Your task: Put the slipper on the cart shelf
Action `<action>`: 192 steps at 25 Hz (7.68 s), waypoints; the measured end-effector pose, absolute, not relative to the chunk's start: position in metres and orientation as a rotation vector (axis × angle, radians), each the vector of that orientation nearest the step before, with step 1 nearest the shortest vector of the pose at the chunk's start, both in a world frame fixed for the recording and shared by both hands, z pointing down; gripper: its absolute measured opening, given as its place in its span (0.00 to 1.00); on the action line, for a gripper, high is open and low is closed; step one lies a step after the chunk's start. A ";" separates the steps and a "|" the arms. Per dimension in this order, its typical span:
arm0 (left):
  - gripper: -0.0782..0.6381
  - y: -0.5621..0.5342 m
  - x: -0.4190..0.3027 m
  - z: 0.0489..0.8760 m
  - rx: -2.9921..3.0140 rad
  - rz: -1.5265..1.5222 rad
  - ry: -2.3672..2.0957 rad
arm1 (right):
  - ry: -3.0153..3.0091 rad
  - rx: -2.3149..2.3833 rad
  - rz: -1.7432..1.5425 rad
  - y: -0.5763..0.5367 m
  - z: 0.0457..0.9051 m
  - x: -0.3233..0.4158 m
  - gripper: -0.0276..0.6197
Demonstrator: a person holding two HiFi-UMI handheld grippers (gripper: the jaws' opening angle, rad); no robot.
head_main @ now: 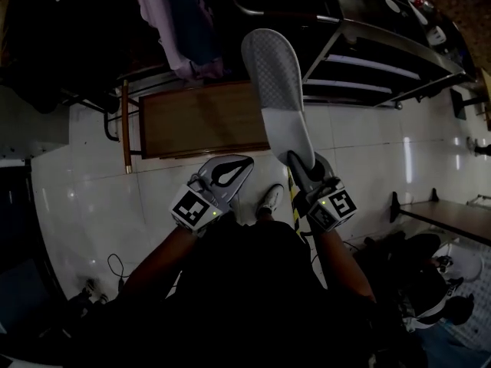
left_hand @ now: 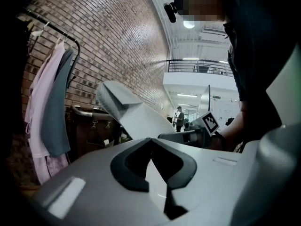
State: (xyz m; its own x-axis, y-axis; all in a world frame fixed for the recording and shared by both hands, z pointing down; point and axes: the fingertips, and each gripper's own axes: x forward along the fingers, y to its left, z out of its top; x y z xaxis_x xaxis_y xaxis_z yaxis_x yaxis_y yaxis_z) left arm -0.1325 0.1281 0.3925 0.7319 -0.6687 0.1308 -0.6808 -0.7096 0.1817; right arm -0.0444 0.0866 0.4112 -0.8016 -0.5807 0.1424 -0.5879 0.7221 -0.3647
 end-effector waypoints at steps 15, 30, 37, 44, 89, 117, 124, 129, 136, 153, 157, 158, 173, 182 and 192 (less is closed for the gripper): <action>0.11 0.136 -0.116 0.339 2.827 0.008 -1.058 | -3.036 0.981 0.387 0.114 0.335 -0.043 0.14; 0.11 0.134 -0.140 0.338 2.818 -0.038 -1.123 | -3.048 0.919 0.450 0.116 0.345 -0.060 0.14; 0.11 0.134 -0.135 0.336 2.822 -0.021 -1.138 | -3.043 0.928 0.459 0.118 0.348 -0.054 0.14; 0.11 0.128 -0.116 0.334 2.826 -0.017 -1.110 | -3.045 0.938 0.471 0.111 0.352 -0.035 0.14; 0.11 -0.031 0.093 0.379 2.989 0.039 -0.553 | -2.570 1.618 0.854 0.017 0.478 0.203 0.14; 0.11 -0.223 0.160 0.448 2.856 0.177 -0.761 | -2.531 1.205 1.598 -0.255 0.614 0.199 0.14; 0.11 -0.244 0.167 0.467 2.825 0.206 -0.803 | -2.465 1.119 1.740 -0.305 0.653 0.180 0.14; 0.11 -0.248 0.158 0.476 2.792 0.223 -0.845 | -2.433 1.096 1.809 -0.332 0.671 0.169 0.14; 0.11 -0.257 0.141 0.484 2.745 0.227 -0.911 | -2.381 1.141 1.865 -0.366 0.681 0.163 0.14; 0.11 -0.266 0.136 0.493 2.726 0.220 -0.930 | -2.347 1.205 1.884 -0.392 0.685 0.158 0.15; 0.11 -0.266 0.135 0.495 2.718 0.223 -0.936 | -2.336 1.235 1.828 -0.398 0.684 0.157 0.17; 0.11 -0.266 0.134 0.494 2.716 0.223 -0.938 | -2.327 1.256 1.819 -0.400 0.685 0.159 0.18; 0.11 -0.262 0.129 0.497 2.703 0.223 -0.943 | -2.288 1.404 1.394 -0.413 0.672 0.172 0.51; 0.11 -0.258 0.129 0.493 2.712 0.208 -0.933 | -2.220 1.516 1.282 -0.403 0.669 0.197 0.60; 0.11 -0.239 0.127 0.470 2.760 0.167 -0.894 | -2.290 1.562 1.308 -0.359 0.624 0.222 0.60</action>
